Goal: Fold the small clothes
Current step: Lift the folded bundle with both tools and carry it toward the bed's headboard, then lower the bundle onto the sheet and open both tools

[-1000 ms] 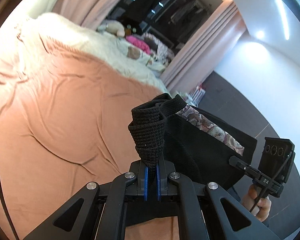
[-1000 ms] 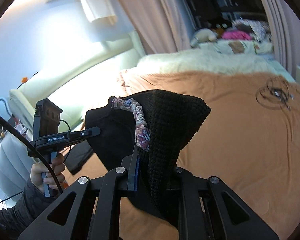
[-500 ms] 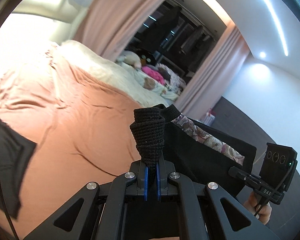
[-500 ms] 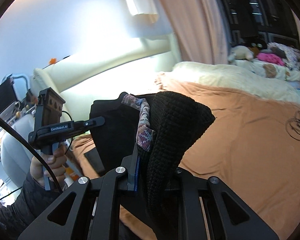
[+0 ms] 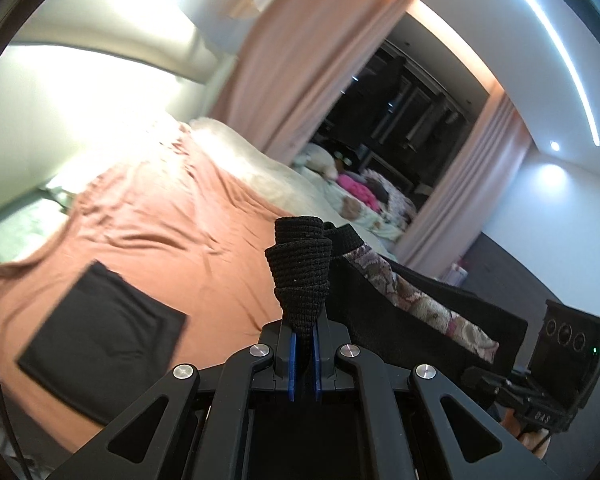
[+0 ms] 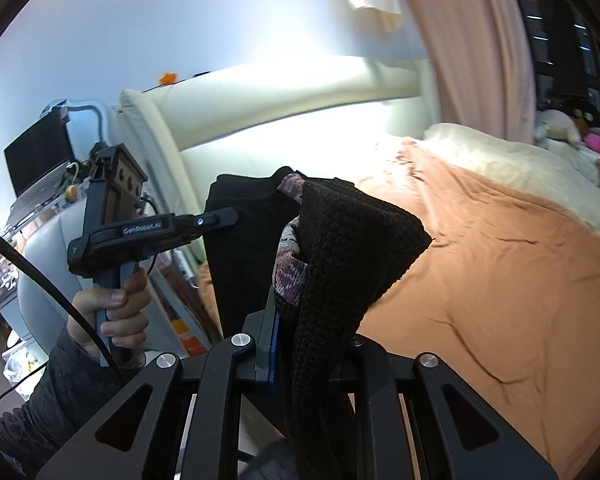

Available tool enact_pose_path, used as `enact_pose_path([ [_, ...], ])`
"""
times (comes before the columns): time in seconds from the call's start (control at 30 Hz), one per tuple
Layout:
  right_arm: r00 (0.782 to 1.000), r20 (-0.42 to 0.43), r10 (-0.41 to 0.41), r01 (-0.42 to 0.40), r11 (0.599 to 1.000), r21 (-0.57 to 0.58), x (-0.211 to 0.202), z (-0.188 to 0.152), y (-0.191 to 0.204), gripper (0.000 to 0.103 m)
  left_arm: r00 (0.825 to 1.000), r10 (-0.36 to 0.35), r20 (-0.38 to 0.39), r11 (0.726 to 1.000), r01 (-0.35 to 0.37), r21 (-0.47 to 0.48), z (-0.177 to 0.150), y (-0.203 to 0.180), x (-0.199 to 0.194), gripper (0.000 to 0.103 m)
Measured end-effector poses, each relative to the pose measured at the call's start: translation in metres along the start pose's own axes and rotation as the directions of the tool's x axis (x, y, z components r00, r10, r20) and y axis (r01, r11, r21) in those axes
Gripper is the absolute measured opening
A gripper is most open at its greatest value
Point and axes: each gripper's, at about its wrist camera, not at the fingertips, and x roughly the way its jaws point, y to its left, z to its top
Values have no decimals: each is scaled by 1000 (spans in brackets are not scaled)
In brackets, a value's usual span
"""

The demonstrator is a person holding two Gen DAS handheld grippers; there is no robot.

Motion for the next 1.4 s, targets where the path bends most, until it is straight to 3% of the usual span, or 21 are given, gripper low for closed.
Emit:
enact_pose_path([
  [0.33,995,-24,95,-96,995,-29,73,4,11,11,989,122,81,992,-123,8,45,86,-54,6],
  [0.53,990,-53,134,-136,990,-48,117,0,10,11,977,201,72,980,-201,-16,56,136,-56,6],
  [0.73,982,-93,167,-170,985,-27,146,-8,-20,11,965,256,50,967,-255,-31,57,170,-37,6],
  [0.93,981,-122,151,-152,988,3,172,-18,-90,11,954,301,8,953,-301,-25,58,201,7,6],
  [1.13,980,-158,119,-108,991,76,198,-24,-185,11,938,342,-49,938,-344,-34,58,236,65,6],
  [1.4,973,-196,121,-88,982,167,219,-39,-296,12,909,397,-129,917,-398,15,56,262,137,6],
])
